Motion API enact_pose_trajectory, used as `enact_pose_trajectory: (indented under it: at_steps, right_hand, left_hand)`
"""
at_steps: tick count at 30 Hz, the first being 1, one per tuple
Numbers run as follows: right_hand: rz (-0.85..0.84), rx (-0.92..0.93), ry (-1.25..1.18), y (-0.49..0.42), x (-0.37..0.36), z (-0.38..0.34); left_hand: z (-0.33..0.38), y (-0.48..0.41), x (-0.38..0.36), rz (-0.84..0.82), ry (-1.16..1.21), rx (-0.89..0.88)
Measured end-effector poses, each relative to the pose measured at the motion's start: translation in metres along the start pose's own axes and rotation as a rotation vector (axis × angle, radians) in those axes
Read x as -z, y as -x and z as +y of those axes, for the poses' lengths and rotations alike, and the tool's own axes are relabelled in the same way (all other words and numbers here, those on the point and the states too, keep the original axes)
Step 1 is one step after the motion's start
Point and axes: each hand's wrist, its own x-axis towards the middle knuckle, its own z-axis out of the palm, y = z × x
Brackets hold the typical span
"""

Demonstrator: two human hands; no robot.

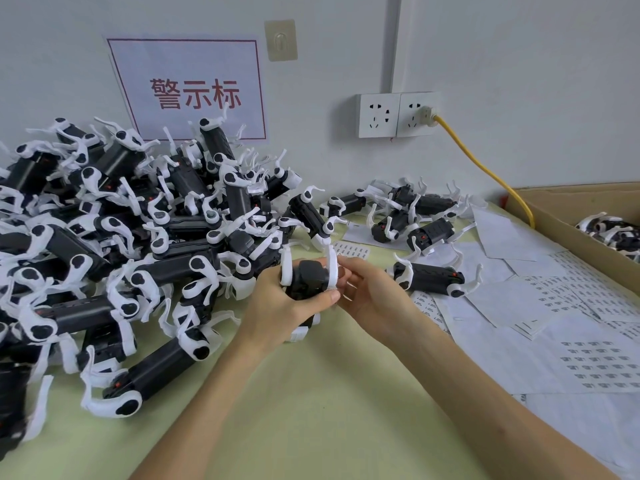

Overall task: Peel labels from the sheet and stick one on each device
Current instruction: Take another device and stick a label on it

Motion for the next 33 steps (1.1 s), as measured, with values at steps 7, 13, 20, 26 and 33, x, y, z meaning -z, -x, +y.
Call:
enact_pose_trajectory:
  at_steps: [7,13,20,26,33]
  right_hand:
    - [-0.039,0.273,0.193,0.007,-0.006,-0.009]
    - [-0.153,0.304,0.375,0.013,-0.010,-0.007]
    - [-0.234,0.313,0.453,0.018,-0.015,-0.005]
    - [-0.252,0.352,0.486,0.020,-0.017,-0.004]
    - [-0.238,0.360,0.518,0.019,-0.017,-0.003]
  left_hand:
    - [0.006,-0.007,0.007,0.195,0.338,0.283]
    - [0.003,-0.008,0.012,0.117,0.630,0.436]
    - [0.005,-0.006,0.007,0.036,0.656,0.464]
    - [0.005,-0.004,0.002,0.000,0.598,0.402]
    - [0.003,-0.005,0.001,0.023,0.595,0.395]
